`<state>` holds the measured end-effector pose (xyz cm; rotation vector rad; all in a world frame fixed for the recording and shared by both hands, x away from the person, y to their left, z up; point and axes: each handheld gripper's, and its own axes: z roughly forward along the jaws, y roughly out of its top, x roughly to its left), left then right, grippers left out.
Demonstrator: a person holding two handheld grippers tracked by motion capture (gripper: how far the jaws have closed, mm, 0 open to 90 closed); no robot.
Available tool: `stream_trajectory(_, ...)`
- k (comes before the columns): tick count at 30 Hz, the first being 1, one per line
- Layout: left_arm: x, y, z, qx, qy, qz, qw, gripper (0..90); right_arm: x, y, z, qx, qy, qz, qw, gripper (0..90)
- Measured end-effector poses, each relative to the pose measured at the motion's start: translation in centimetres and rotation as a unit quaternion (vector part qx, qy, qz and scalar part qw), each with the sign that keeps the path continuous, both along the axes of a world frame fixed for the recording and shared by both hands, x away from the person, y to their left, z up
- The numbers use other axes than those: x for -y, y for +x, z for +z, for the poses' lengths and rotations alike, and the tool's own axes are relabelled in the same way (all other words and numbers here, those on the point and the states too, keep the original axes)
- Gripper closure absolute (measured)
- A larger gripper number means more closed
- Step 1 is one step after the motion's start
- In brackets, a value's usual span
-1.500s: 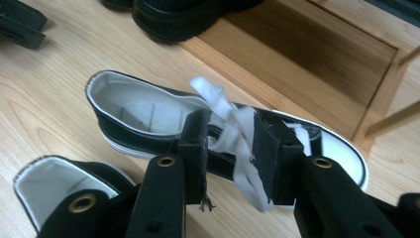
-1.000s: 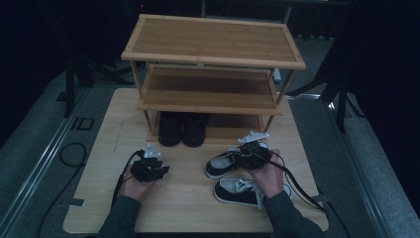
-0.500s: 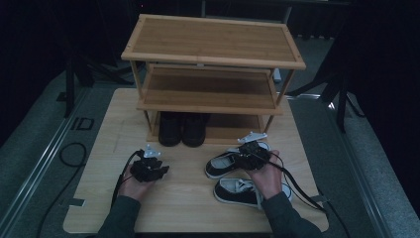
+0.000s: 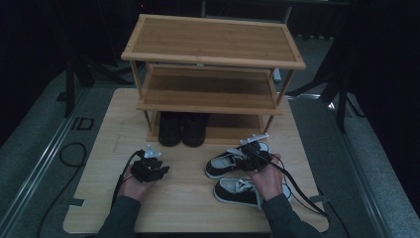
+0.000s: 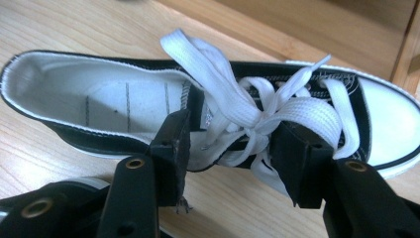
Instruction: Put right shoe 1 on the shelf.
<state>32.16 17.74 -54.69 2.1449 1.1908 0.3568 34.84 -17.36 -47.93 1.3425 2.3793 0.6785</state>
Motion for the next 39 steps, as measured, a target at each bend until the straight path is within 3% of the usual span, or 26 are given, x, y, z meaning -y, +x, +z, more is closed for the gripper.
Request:
stream_trajectory(9,0.2,0.0,0.0,0.0,0.005,-0.004,1.0,61.1,-0.5,1.1,-0.6,-0.009,-0.004,-0.005,0.9999,53.7)
stream_trajectory(11,0.0,0.0,0.0,0.0,0.002,-0.002,1.0,61.1,-0.7,1.3,-0.8,-0.006,-0.015,-0.01,0.9998,61.3)
stream_trajectory(15,0.0,-0.1,0.0,0.001,0.004,-0.003,1.0,61.1,-0.6,1.4,-0.7,-0.013,-0.016,-0.008,0.9998,67.2)
stream_trajectory(17,0.0,-0.1,0.1,0.002,0.002,-0.003,1.0,61.1,-0.5,1.5,-0.5,-0.009,-0.013,-0.009,0.9998,78.6)
stream_trajectory(18,0.0,-0.1,0.1,0.003,0.001,-0.001,1.0,61.1,-0.4,1.4,-0.3,-0.004,-0.01,-0.011,0.9999,79.9)
stream_trajectory(24,0.0,0.0,0.1,0.002,0.001,0.0,1.0,61.1,-0.1,1.5,0.4,0.012,0.008,-0.003,0.9999,82.1)
stream_trajectory(27,0.0,0.0,0.0,0.001,0.004,-0.001,1.0,61.1,0.3,1.5,1.4,0.022,0.031,0.004,0.9993,82.8)
stream_trajectory(31,0.0,-0.1,0.1,0.003,0.002,0.001,1.0,61.1,-0.3,1.8,2.4,0.025,0.014,0.018,0.9994,83.0)
stream_trajectory(39,-0.1,0.0,0.1,0.003,0.002,0.0,1.0,61.1,-0.8,2.2,3.1,0.045,0.013,0.027,0.9985,83.1)
